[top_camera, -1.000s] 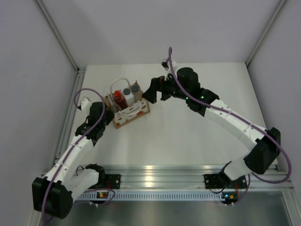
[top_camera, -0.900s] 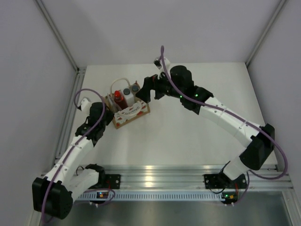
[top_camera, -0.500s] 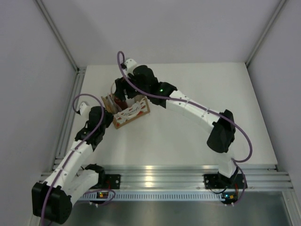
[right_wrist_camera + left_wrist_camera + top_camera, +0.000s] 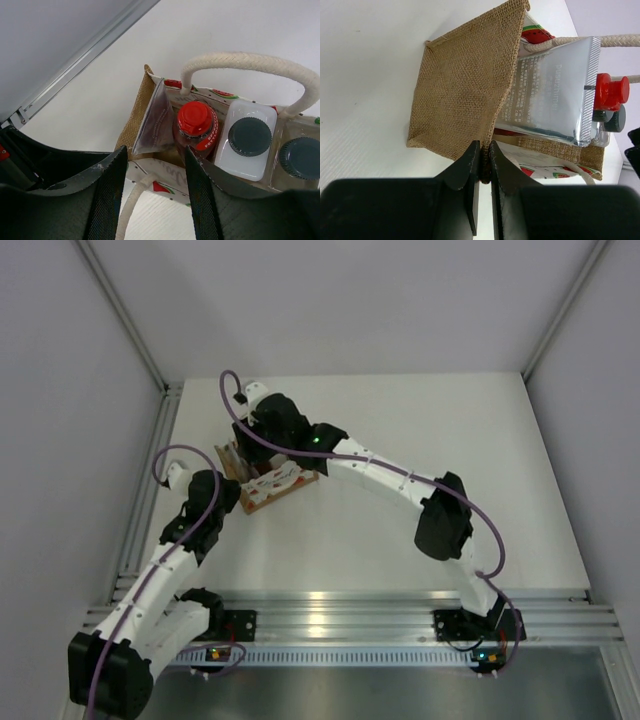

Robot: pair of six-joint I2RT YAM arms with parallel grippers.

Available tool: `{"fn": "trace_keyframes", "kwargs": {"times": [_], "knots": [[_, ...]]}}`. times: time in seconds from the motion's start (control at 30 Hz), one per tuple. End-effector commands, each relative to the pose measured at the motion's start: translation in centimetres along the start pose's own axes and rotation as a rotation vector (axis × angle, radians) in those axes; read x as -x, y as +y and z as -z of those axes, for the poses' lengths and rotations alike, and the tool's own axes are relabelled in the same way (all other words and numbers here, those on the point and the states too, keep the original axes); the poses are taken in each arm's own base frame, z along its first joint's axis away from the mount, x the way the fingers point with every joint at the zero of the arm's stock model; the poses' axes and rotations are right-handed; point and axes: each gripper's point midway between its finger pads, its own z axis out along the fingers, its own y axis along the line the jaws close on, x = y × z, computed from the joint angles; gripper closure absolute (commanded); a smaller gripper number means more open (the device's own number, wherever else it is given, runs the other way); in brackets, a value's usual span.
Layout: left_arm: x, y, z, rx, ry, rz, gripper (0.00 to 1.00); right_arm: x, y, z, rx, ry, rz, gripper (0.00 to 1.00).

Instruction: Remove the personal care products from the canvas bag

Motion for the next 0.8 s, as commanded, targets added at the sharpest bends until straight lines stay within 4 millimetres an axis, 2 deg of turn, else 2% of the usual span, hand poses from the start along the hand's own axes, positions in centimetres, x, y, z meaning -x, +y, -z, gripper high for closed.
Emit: {"fn": "trace_keyframes", "kwargs": {"times": [0.0, 0.23, 0.47, 0.77], "knots": [[-1.1, 1.9, -0.6, 0.047, 0.02, -0.01, 1.0, 2.1, 2.3, 0.2, 0.019, -0.062, 0.013, 0.52], [-1.0, 1.6, -0.5, 0.02, 0.014, 0.004, 1.0, 1.9, 3.8, -0.9, 0.033, -0.069, 0.023, 0.51], [-0.9, 1.9, -0.1, 0.008, -0.004, 0.04, 1.0, 0.9, 3.0, -3.7, -0.018, -0.071, 0.041, 0.54], [-1.1, 2.8, -0.2, 0.027, -0.008, 0.052, 1.0, -0.5, 1.7, -4.7, -0.076, -0.05, 0.062, 0.6]]}}
